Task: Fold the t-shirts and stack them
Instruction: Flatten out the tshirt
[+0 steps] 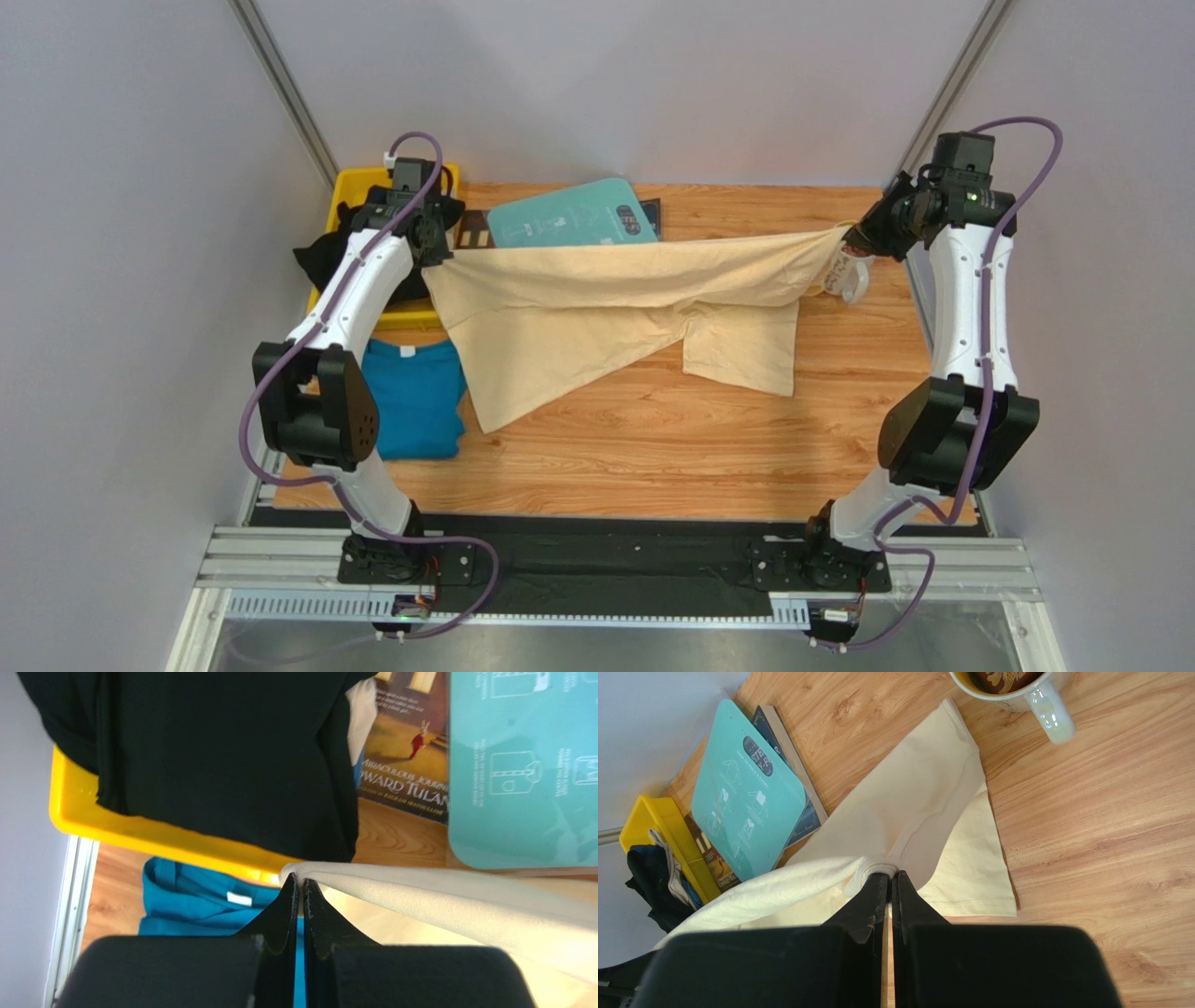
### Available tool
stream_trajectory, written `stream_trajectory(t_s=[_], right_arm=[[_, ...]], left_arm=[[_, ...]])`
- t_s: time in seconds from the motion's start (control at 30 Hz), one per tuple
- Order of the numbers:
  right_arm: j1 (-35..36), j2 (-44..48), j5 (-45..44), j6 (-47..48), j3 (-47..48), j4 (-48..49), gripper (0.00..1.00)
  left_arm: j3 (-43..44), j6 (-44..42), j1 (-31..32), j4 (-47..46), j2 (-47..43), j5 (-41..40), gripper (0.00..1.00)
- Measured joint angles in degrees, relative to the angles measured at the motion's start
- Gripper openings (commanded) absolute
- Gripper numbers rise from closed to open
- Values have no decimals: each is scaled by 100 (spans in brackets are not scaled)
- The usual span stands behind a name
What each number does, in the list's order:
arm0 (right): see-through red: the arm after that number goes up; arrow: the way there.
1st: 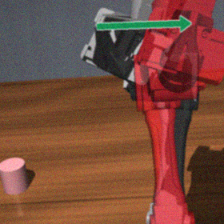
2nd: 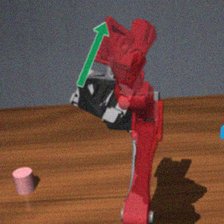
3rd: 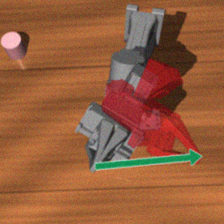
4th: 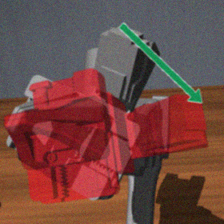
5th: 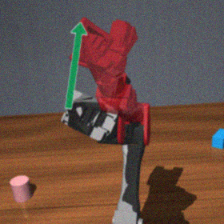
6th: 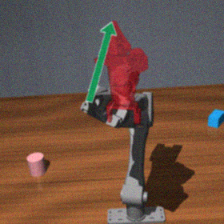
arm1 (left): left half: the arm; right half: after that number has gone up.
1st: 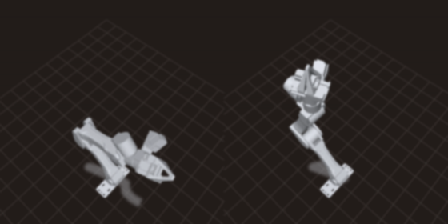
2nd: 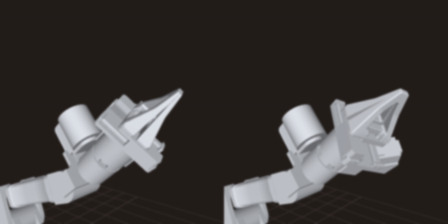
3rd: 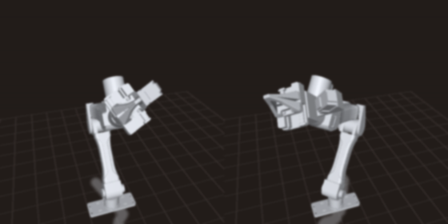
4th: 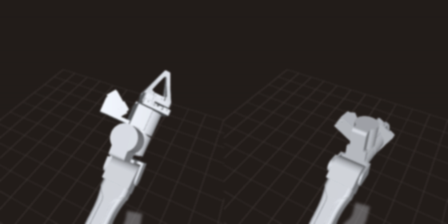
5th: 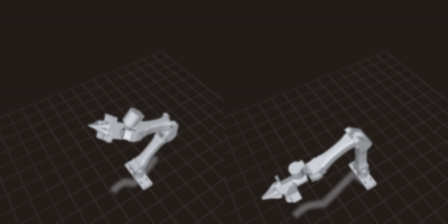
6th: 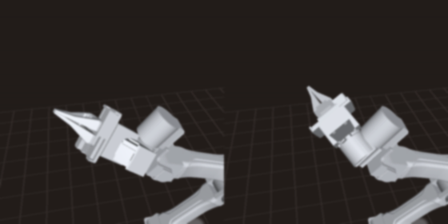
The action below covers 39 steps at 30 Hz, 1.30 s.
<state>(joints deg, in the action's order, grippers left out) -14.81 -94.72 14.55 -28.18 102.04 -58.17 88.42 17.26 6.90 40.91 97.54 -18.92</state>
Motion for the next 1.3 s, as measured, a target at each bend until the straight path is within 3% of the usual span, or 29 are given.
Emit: stream_trajectory(t_s=[0.3, 0.57, 0.73, 1.1, 1.3], right_arm=[[0, 549, 212, -280, 11, 297, 0], [-125, 2559, 398, -442, 37, 494, 0], [-144, 3397, 11, -420, 516, 402, 0], [-151, 3595, -1154, -354, 2492, -179, 0], [-151, 3432, -1029, -439, 2105, -205, 0]], left_arm=[[546, 201, 9, 83, -328, 433, 0], [177, 433, 22, -173, -2723, 612, 0], [-90, 345, 20, -326, -3917, 365, 0], [1126, 289, 20, 50, -3954, -79, 0], [1045, 372, 4, -2, -3598, -76, 0]])
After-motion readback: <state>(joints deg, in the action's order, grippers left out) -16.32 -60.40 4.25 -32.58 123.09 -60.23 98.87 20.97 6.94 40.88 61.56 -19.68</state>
